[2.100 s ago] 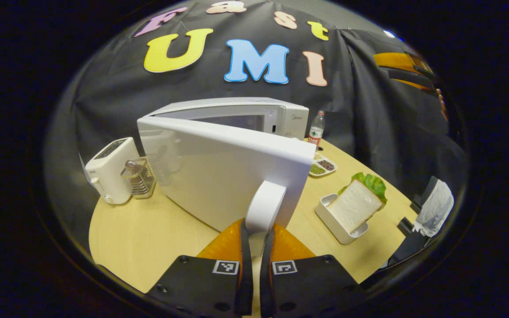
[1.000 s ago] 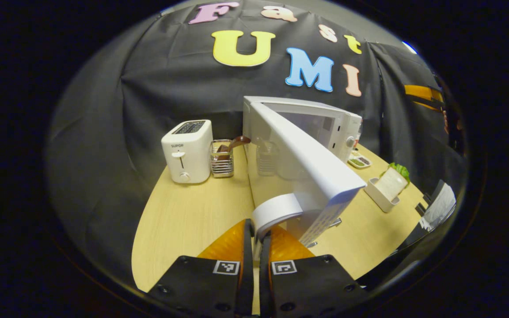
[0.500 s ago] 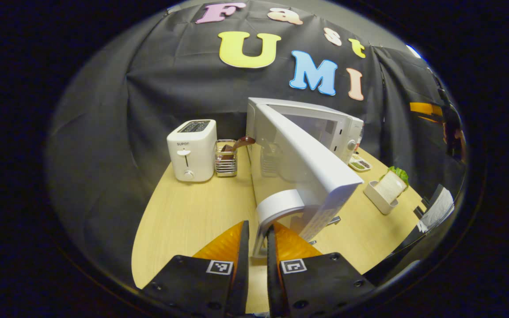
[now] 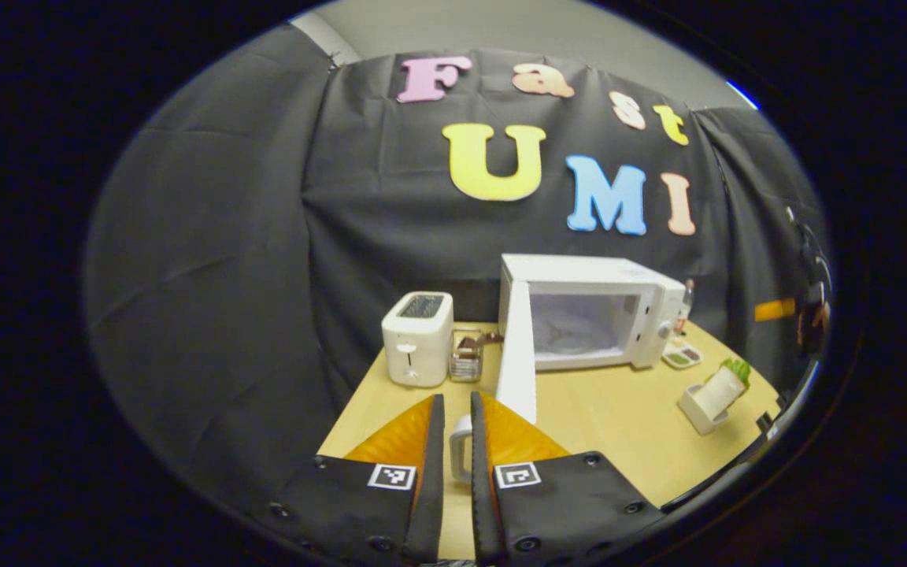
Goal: Open the microwave oven with the left hand, put the food in, and close the microwave oven.
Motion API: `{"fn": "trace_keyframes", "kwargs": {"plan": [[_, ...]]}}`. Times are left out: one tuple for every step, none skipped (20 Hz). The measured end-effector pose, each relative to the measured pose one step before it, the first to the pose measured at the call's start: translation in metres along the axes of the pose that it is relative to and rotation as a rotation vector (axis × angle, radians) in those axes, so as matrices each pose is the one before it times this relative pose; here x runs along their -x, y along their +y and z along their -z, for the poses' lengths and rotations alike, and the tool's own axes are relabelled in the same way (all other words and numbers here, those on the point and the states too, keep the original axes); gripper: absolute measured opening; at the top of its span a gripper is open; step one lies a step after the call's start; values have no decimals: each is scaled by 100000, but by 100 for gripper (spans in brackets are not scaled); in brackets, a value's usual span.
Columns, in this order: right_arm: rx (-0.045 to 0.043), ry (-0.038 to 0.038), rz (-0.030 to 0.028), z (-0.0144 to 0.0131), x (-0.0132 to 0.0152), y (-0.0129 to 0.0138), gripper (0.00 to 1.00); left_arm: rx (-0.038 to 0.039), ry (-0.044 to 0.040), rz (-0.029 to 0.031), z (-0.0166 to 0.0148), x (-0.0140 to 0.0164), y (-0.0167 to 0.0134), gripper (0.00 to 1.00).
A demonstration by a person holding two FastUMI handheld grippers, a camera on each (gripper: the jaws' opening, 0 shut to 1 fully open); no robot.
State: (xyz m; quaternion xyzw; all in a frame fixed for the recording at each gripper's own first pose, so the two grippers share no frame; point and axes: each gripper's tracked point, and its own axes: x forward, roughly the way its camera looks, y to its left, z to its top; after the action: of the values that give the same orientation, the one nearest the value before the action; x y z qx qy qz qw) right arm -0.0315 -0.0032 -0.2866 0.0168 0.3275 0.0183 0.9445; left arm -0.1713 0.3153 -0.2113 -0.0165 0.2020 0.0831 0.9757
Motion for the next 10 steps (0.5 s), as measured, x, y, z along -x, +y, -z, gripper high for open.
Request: {"fn": "trace_keyframes", "kwargs": {"plan": [[-1483,5207,-1026,1657,-709,-420,97,1883,-5566,-832,-2177,587,-1057,20],[-1636,5267,-1272,1535,-741,-317,97,1065,-5903,-335,-2612,2,-1164,16],[-1483,5014,-1392,1483,-674,-239,97,944,-5244,281,-2832,195,-1510,16],[-1740,4740,-1339,1476,-454,-254,98,1018,-5317,2877,-2777,-234,-2320,22],[-2353,3711,-1513,1510,-642,-241,98,-1036,-5026,1410,-2244,-49,-1566,41],[-2465,2936,-1500,934,-329,-129,98,-1324,-3524,2385,-1512,-380,-1994,52],[-2420,2452,-1691,816,-461,140,98,-1193,-2396,1643,-567,-558,-2105,68],[-2387,2155,-1395,600,-524,48,98,-874,-1791,1080,-822,-927,-1654,84],[-2023,1655,-1634,685,-383,-24,98,-213,-806,2508,-1038,-470,-2166,100],[-1576,1525,-903,252,-378,-36,98,-220,-1027,1705,-696,-680,-1824,98]]}}
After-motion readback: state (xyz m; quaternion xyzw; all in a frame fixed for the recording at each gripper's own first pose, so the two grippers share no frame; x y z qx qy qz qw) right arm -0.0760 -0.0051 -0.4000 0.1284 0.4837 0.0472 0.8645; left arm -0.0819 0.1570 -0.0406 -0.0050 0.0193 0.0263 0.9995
